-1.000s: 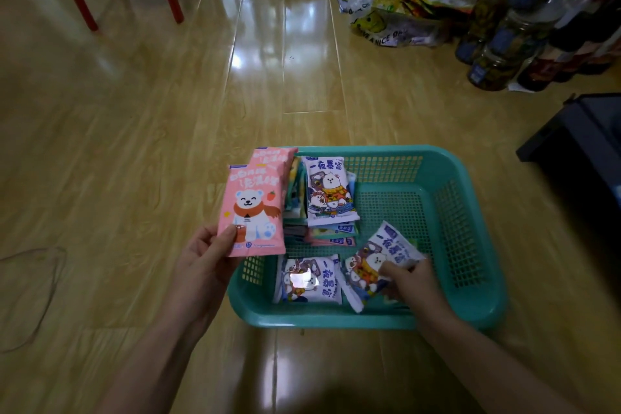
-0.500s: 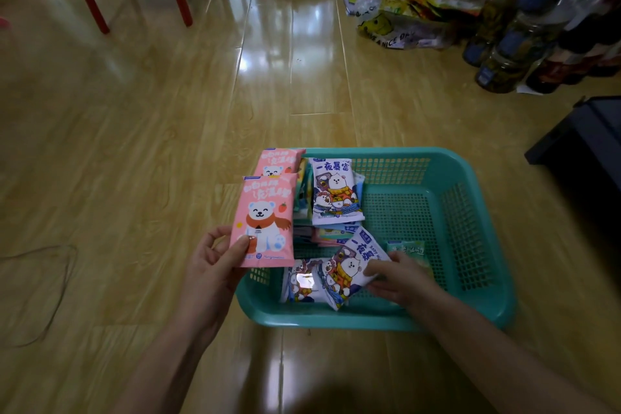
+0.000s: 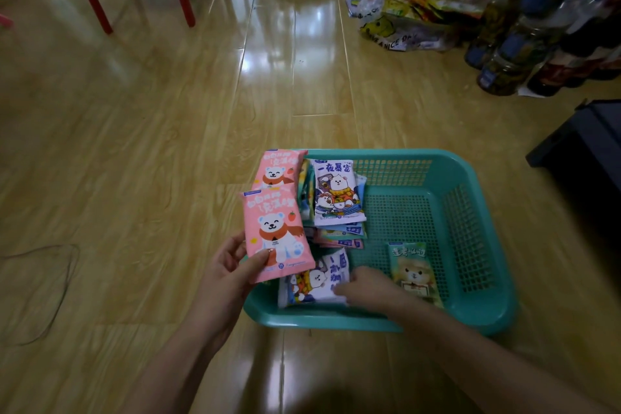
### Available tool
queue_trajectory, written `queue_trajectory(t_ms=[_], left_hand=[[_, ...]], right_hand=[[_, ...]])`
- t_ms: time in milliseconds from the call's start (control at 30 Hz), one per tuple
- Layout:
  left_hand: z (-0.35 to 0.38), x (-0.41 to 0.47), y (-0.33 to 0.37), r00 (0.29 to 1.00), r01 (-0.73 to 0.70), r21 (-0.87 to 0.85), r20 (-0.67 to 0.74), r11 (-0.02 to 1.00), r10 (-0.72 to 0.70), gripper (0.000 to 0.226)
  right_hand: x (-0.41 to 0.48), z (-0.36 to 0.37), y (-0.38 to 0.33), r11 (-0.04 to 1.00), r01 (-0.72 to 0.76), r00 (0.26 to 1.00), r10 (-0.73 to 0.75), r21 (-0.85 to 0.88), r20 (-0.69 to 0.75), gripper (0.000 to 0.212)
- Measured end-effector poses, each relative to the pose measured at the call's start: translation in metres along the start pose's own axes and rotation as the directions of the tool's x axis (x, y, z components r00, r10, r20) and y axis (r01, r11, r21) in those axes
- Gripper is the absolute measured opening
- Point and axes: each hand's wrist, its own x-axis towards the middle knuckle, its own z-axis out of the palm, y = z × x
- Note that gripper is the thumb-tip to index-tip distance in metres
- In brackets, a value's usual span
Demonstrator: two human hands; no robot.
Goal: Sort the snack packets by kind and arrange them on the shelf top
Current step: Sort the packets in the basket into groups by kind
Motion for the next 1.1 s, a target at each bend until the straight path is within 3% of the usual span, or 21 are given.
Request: queue_trajectory(t_ms=[33, 100, 200, 333, 433, 533, 667, 900, 1100], left_hand=[[0.002, -0.001, -0.001, 1.0, 0.003, 0.013, 0.012, 1.0, -0.003, 0.101], [0.005, -0.002, -0.002, 0.999, 0.009, 0.059, 0.036, 0.998, -0.011, 0.08], [0.018, 0.0, -0.005, 0.998, -0.003, 0.141, 0.065, 0.99, -0.006, 0.049], [0.055, 0.005, -0.011, 0.985, -0.03, 0.207, 0.17, 0.978, -0.006, 0.039], [0.088, 0.017, -0.019, 0.968, -0.015, 0.221, 0.247, 0.975, -0.041, 0.029], [0.121, 0.033, -0.032, 0.964, 0.004, 0.248, 0.257, 0.969, -0.07, 0.024], [0.16, 0.059, -0.061, 0.976, 0.073, 0.273, 0.18, 0.959, -0.126, 0.018], [0.2, 0.105, -0.097, 0.957, 0.25, 0.277, 0.075, 0.928, -0.281, 0.014], [0.204, 0.104, -0.089, 0.96, 0.159, 0.508, 0.12, 0.847, -0.253, 0.035]], right_hand=[[0.002, 0.004, 0.0, 0.981, 0.033, 0.999, -0.032, -0.192, 0.007, 0.026], [0.002, 0.01, -0.002, 0.909, 0.045, 0.999, -0.053, -0.413, -0.007, 0.032], [-0.004, 0.0, -0.001, 0.866, 0.029, 0.992, -0.088, -0.499, -0.095, 0.041], [-0.019, -0.048, 0.022, 0.933, 0.072, 0.975, -0.141, -0.353, -0.173, 0.028], [-0.033, -0.082, 0.043, 0.96, 0.061, 0.932, -0.153, -0.272, -0.33, 0.02], [-0.042, -0.111, 0.063, 0.931, 0.021, 0.839, -0.215, -0.365, -0.501, 0.018], [-0.048, -0.138, 0.082, 0.943, 0.045, 0.703, -0.264, -0.329, -0.66, 0.016], [-0.037, -0.148, 0.096, 0.952, 0.078, 0.703, -0.264, -0.297, -0.66, 0.013], [-0.029, -0.143, 0.092, 0.951, 0.147, 0.714, -0.292, -0.272, -0.636, 0.011]])
